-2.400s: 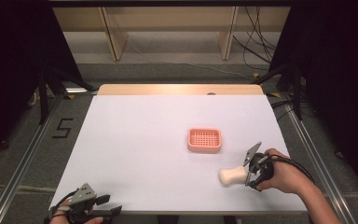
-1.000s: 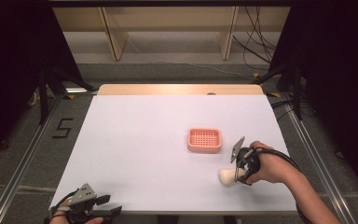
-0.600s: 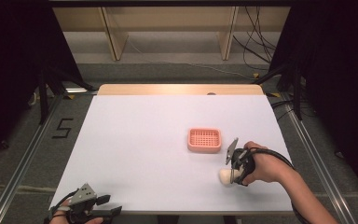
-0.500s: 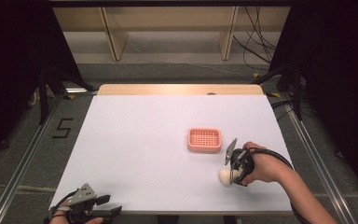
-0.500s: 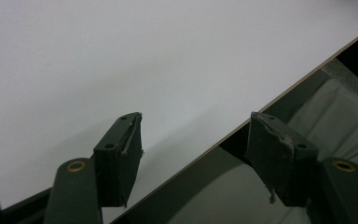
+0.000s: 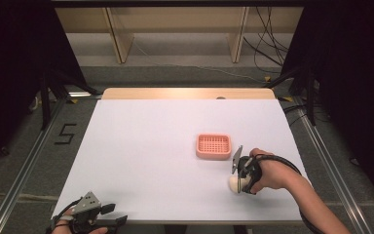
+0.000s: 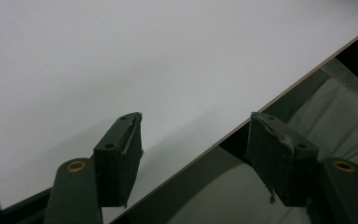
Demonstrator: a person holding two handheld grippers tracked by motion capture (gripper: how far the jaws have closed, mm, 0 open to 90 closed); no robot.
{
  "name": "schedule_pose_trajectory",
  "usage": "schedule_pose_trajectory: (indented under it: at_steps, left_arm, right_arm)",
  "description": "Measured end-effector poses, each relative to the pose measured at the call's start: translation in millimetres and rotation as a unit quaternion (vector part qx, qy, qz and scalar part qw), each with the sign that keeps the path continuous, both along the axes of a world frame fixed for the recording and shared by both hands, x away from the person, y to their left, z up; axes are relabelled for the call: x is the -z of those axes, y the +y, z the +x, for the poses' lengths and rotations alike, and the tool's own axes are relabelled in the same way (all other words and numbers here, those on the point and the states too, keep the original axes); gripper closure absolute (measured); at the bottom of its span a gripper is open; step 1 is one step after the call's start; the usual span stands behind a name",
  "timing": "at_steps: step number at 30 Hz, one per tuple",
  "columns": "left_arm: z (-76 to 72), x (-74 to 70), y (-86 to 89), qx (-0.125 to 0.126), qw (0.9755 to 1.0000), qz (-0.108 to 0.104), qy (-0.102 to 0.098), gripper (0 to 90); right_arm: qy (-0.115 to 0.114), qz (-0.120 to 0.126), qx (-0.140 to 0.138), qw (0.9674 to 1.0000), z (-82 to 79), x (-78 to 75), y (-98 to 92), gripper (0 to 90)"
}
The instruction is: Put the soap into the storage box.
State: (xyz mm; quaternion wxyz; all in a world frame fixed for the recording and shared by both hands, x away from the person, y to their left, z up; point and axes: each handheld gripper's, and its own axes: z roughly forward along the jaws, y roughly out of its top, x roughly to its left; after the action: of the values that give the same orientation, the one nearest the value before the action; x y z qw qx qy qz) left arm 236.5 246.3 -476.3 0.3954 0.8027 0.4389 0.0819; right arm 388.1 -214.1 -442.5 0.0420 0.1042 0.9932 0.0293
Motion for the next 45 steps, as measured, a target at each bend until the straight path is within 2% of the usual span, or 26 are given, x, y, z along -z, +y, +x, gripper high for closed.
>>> schedule_pose_trajectory:
  at_steps: [2, 4, 7, 13, 16, 17, 18, 20, 21, 22, 24, 25, 27, 29, 37, 38, 44, 45]
  left_arm:
    - [-0.8, -0.1, -1.0, 0.001, 0.9999, -0.013, 0.001, 35.0]
    - [-0.7, -0.1, -0.9, 0.001, 0.9999, -0.012, 0.001, 35.0]
    - [-0.8, -0.2, -1.0, 0.002, 0.9999, -0.012, 0.001, 35.0]
    - [-0.8, -0.1, -1.1, 0.002, 0.9999, -0.013, 0.001, 35.0]
    - [-0.8, -0.2, -1.0, 0.001, 0.9999, -0.012, 0.001, 35.0]
    - [-0.8, -0.2, -1.1, 0.002, 0.9999, -0.012, 0.0, 35.0]
    - [-0.9, -0.1, -1.1, 0.002, 0.9999, -0.013, 0.0, 35.0]
    - [-0.9, -0.2, -1.0, 0.002, 0.9999, -0.013, 0.0, 35.0]
    - [-0.8, -0.3, -0.9, 0.001, 0.9999, -0.012, 0.0, 35.0]
    - [0.4, -0.1, 0.4, 0.002, 1.0, 0.003, -0.003, 35.0]
    - [-0.5, -0.3, -0.3, 0.001, 1.0, -0.004, 0.001, 35.0]
    - [-0.7, -0.3, -0.8, 0.002, 0.9999, -0.01, 0.0, 35.0]
    - [-0.9, -0.2, -1.0, 0.002, 0.9999, -0.013, 0.0, 35.0]
    - [-0.8, -0.4, -0.9, 0.002, 0.9999, -0.012, 0.0, 35.0]
    - [-0.8, -0.3, -1.1, 0.001, 0.9999, -0.013, 0.001, 35.0]
    - [0.1, -1.5, 1.2, 0.009, 0.9999, 0.001, 0.006, 35.0]
    - [-0.1, -1.4, 1.0, 0.007, 1.0, 0.001, 0.007, 35.0]
    - [-0.1, -1.2, 0.9, 0.005, 1.0, 0.0, 0.008, 35.0]
  right_arm:
    - [0.001, 0.0, 0.004, 1.0, 0.1, 1.7, 1.4, 32.8]
    - [0.002, 0.003, -0.006, 1.0, 1.1, 4.2, 1.9, 33.0]
    - [0.007, 0.0, -0.001, 1.0, 0.4, 5.0, 3.1, 34.0]
    - [0.008, -0.004, -0.019, 0.9998, 1.7, 8.5, 4.6, 37.5]
    - [0.013, -0.008, -0.012, 0.9998, 1.0, 9.3, 6.5, 40.3]
    - [0.007, -0.004, -0.036, 0.9993, 4.0, 10.5, 5.5, 41.3]
    - [0.011, -0.006, -0.02, 0.9997, 2.5, 10.2, 6.7, 42.7]
    - [0.019, -0.01, -0.013, 0.9997, 1.9, 10.4, 7.7, 45.3]
    - [0.017, -0.008, -0.019, 0.9997, 2.1, 11.2, 7.6, 46.5]
    - [0.017, -0.01, -0.012, 0.9997, 1.6, 11.6, 8.2, 47.5]
    - [0.019, -0.01, -0.005, 0.9998, 2.2, 11.8, 8.2, 49.6]
    - [0.024, -0.011, 0.006, 0.9996, 1.6, 11.3, 8.4, 49.8]
    - [0.022, -0.009, 0.009, 0.9997, 2.0, 11.5, 7.9, 49.8]
    - [0.025, -0.005, 0.032, 0.9992, 1.5, 11.4, 7.1, 50.1]
    - [0.027, 0.003, 0.054, 0.9982, 1.7, 11.6, 4.7, 50.3]
    - [0.028, 0.004, 0.055, 0.9981, 1.9, 11.5, 4.3, 50.3]
    - [0.029, 0.008, 0.074, 0.9968, 1.5, 11.3, 3.8, 50.4]
    - [0.035, 0.008, 0.079, 0.9962, 1.6, 10.9, 3.4, 50.4]
